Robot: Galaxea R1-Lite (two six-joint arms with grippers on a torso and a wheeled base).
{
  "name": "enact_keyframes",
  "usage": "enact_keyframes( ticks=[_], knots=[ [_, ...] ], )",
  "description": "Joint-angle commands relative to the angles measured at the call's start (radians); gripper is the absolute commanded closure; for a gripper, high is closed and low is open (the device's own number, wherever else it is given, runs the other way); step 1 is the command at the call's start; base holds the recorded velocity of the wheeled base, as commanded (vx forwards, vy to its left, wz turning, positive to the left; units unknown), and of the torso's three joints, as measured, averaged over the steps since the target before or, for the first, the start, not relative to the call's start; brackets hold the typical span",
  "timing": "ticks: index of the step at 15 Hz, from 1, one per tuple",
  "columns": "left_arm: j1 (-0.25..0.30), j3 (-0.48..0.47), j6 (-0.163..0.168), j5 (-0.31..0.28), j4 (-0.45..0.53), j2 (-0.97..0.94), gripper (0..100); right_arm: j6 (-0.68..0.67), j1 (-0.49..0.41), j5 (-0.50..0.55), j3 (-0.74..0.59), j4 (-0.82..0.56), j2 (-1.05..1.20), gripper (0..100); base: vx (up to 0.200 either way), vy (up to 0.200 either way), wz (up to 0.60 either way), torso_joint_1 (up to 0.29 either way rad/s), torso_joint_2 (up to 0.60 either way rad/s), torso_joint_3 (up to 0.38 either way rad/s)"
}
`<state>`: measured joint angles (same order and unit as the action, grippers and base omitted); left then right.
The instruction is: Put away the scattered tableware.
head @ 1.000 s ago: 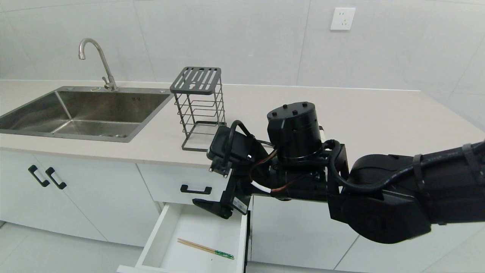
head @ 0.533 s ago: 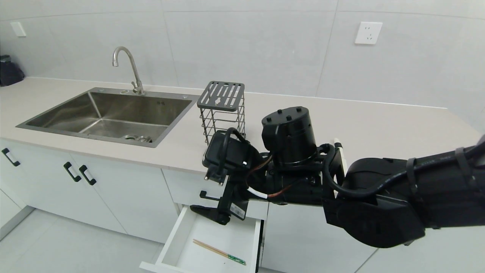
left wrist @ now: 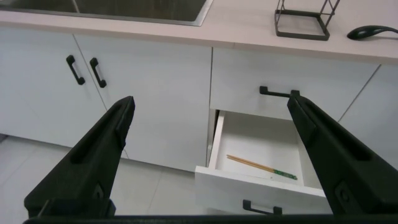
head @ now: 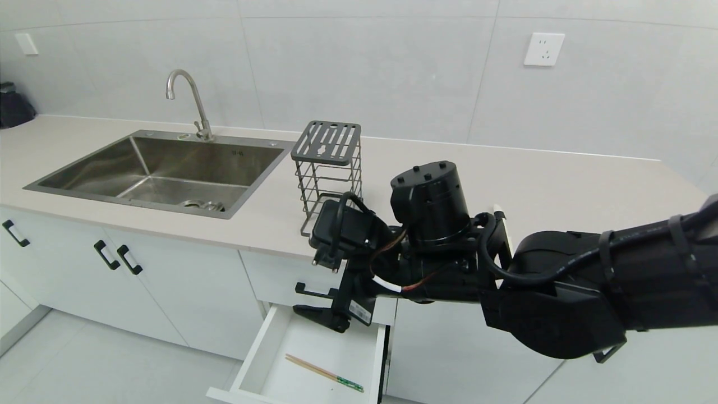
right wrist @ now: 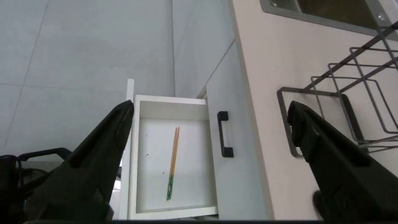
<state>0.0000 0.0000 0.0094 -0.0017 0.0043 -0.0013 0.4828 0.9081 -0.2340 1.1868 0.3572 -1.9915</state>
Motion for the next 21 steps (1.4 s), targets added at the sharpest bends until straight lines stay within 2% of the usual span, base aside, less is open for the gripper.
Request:
enact_keyframes(
  ticks=[1, 10, 12, 13, 14, 16, 21],
  knots=[
    [0.0, 0.0, 0.0, 0.0, 0.0, 0.001, 0, 0.0, -0.003, -0.001, -0.004, 0.003, 0.003, 0, 0.0, 0.0, -0.6, 0.012, 0.0, 0.012],
    [0.0, 0.0, 0.0, 0.0, 0.0, 0.001, 0, -0.007, -0.014, -0.004, -0.004, 0.031, 0.007, 0, 0.0, 0.0, 0.0, 0.0, 0.0, 0.0],
    [0.0, -0.002, 0.0, 0.0, 0.0, 0.001, 0, -0.013, -0.046, -0.008, -0.026, 0.037, 0.005, 0, 0.0, 0.0, 0.0, 0.0, 0.0, 0.0],
    [0.0, 0.0, 0.0, 0.0, 0.0, 0.001, 0, -0.023, -0.075, -0.01, -0.055, 0.06, 0.005, 0, 0.0, 0.0, 0.0, 0.0, 0.0, 0.0],
    [0.0, 0.0, 0.0, 0.0, 0.0, 0.001, 0, -0.096, -0.123, -0.01, -0.118, 0.135, 0.003, 0, 0.0, 0.0, 0.0, 0.0, 0.0, 0.0],
    [0.0, 0.0, 0.0, 0.0, 0.0, 0.001, 0, -0.178, -0.176, -0.001, -0.145, 0.174, 0.008, 0, 0.0, 0.0, 0.0, 0.0, 0.0, 0.0],
    [0.0, 0.0, 0.0, 0.0, 0.0, 0.001, 0, -0.173, -0.328, -0.001, -0.213, 0.174, 0.04, 0, 0.0, 0.0, 0.0, 0.0, 0.0, 0.0]
  ],
)
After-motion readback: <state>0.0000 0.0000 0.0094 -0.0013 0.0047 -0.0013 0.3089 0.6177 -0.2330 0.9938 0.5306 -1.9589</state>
